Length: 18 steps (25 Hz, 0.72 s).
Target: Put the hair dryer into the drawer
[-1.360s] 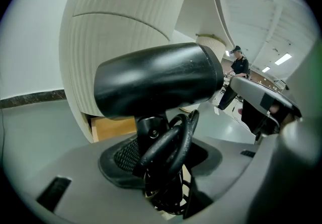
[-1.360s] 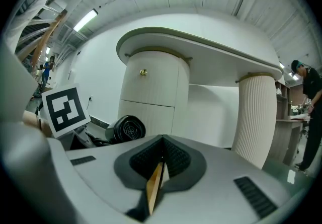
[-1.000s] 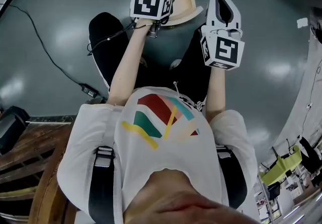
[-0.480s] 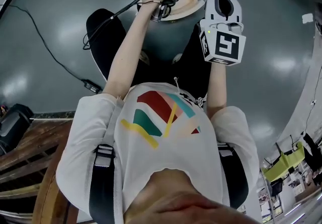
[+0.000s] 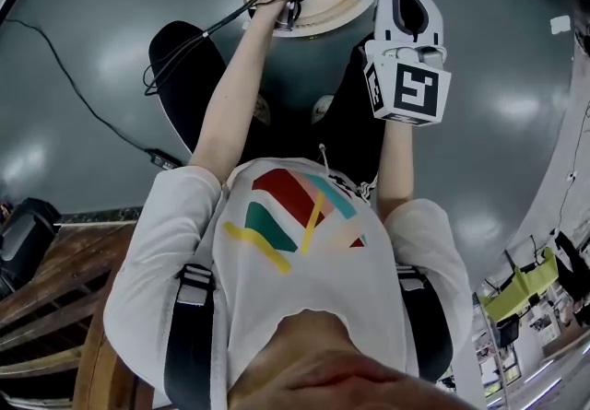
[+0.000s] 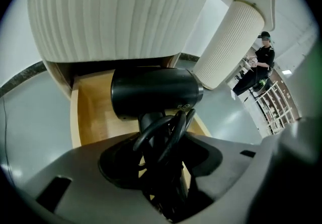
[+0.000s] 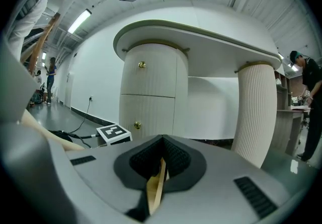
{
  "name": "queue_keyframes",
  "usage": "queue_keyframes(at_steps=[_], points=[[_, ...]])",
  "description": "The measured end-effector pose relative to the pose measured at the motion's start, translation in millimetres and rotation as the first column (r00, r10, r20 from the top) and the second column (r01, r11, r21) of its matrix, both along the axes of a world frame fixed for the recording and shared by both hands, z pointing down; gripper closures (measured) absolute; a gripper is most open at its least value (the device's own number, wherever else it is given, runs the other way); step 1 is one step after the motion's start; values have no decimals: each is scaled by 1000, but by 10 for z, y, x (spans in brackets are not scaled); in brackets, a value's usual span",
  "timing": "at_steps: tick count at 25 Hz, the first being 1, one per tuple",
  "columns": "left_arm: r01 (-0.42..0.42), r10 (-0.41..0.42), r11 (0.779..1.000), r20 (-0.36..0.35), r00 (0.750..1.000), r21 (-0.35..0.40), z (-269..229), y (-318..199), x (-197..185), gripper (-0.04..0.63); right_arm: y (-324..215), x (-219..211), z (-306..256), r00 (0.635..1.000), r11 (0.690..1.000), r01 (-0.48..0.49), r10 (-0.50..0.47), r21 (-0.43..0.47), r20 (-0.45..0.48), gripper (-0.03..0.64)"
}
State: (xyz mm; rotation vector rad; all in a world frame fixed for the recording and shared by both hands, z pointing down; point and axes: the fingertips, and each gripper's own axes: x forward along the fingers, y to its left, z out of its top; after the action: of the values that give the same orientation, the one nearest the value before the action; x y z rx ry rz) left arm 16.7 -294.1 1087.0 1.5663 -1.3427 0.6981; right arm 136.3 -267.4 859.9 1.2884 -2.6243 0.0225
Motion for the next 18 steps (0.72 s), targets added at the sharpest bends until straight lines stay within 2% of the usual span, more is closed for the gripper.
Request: queue_keyframes(at_steps=[3, 8, 11, 18], points=[[66, -66, 998, -5, 998, -11, 47, 16, -127, 373, 12, -59, -7, 1000, 1000, 7, -7, 2, -3, 607], [170, -169, 986, -52, 984, 1, 238, -34, -216, 373, 53, -117, 14, 1000, 1000, 18, -18, 10, -15, 607], [187, -187, 982, -60, 980, -9, 365, -68, -223, 373, 77, -142, 42, 999, 1000, 28, -27, 13, -39, 607], [203, -206, 978, -58, 977, -44, 599, -62, -315, 373, 139, -371, -53, 998, 997, 64, -63, 45, -14, 607]])
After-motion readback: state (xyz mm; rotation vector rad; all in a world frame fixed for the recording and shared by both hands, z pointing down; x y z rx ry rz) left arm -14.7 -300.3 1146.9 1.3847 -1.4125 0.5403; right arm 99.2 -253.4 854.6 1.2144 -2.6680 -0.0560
